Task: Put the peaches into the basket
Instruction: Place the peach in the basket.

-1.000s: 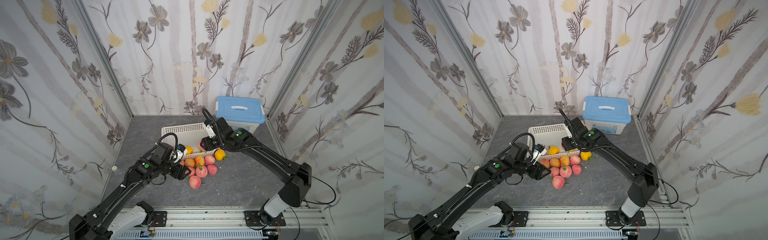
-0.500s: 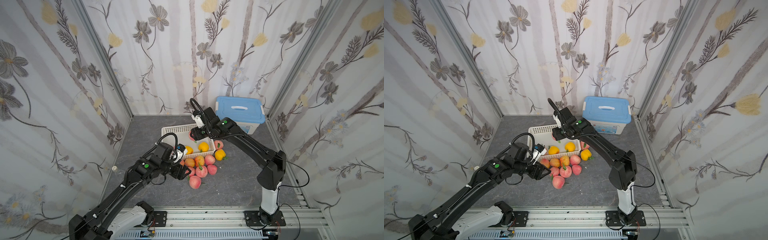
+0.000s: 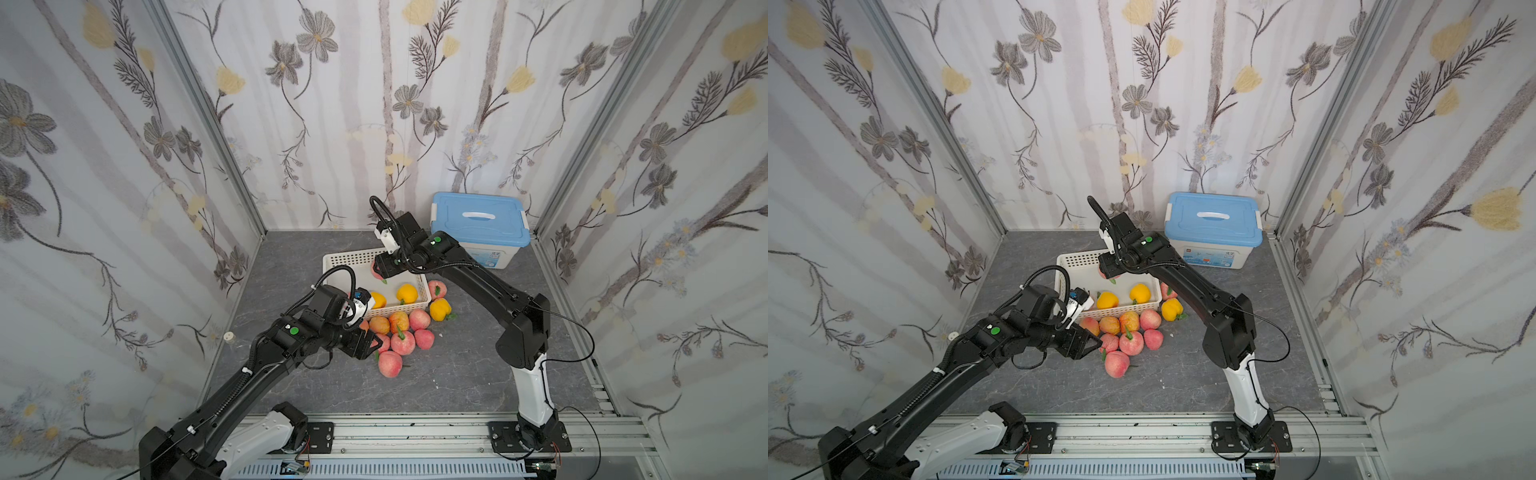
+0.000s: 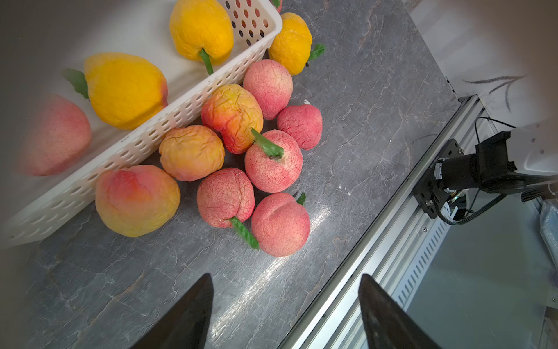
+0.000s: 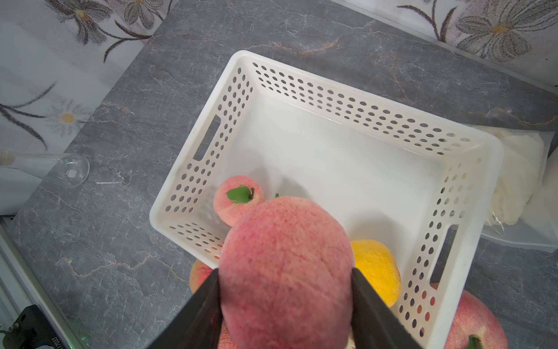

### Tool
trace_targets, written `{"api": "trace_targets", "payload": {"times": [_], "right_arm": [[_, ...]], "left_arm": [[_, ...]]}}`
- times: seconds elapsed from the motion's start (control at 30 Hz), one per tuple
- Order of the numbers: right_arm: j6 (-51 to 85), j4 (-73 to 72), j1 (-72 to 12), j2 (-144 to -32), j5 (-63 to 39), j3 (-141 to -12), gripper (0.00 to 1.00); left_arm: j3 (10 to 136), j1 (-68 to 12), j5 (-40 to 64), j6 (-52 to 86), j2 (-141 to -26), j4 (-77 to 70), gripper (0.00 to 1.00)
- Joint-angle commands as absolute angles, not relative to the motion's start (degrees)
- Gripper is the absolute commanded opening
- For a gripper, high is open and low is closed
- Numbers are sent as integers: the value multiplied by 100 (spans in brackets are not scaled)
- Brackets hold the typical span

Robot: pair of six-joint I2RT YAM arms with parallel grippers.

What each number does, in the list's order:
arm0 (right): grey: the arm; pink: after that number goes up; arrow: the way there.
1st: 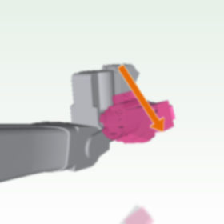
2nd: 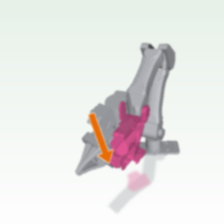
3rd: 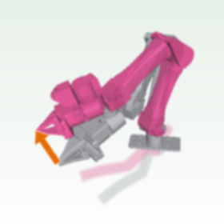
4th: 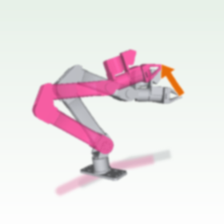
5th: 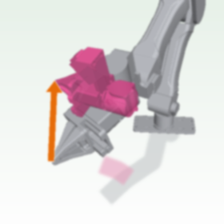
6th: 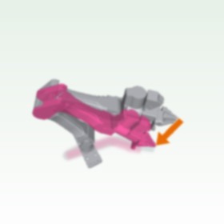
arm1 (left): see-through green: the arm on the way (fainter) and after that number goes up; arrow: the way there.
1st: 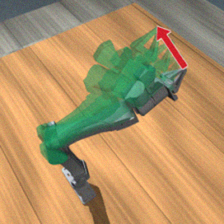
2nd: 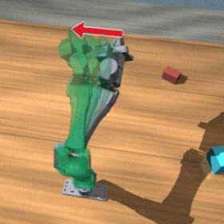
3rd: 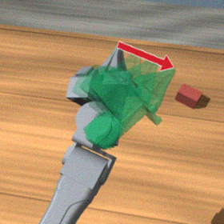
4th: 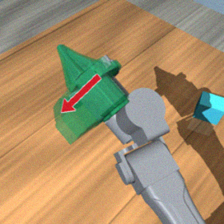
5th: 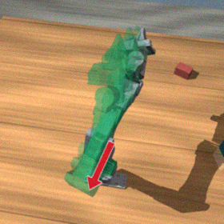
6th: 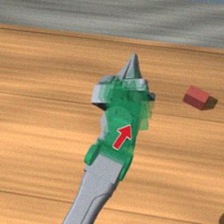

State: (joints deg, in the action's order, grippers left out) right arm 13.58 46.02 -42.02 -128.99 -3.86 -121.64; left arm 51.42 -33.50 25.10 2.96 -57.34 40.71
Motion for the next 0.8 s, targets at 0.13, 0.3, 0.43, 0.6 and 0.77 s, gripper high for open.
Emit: {"api": "trace_targets", "payload": {"times": [0.13, 0.3, 0.43, 0.6, 0.77], "right_arm": [[1283, 4351, -4199, -13139, -398, -12243, 50], [1301, 4299, -4202, -13236, -414, -12259, 50], [1283, 4254, -4212, -13335, -354, -12252, 50], [1235, 4470, -4266, -13472, -183, -12265, 50], [1303, 4495, -4295, -13517, 18, -12084, 50]], "left_arm": [[5173, -3342, 2493, 218, -5730, 4058, 77], [5188, -3348, 2504, 216, -5748, 4055, 77], [5188, -3344, 2514, 214, -5766, 4062, 77], [5184, -3340, 2468, 220, -5757, 4078, 78], [5181, -3343, 2467, 221, -5783, 4078, 78]]}}
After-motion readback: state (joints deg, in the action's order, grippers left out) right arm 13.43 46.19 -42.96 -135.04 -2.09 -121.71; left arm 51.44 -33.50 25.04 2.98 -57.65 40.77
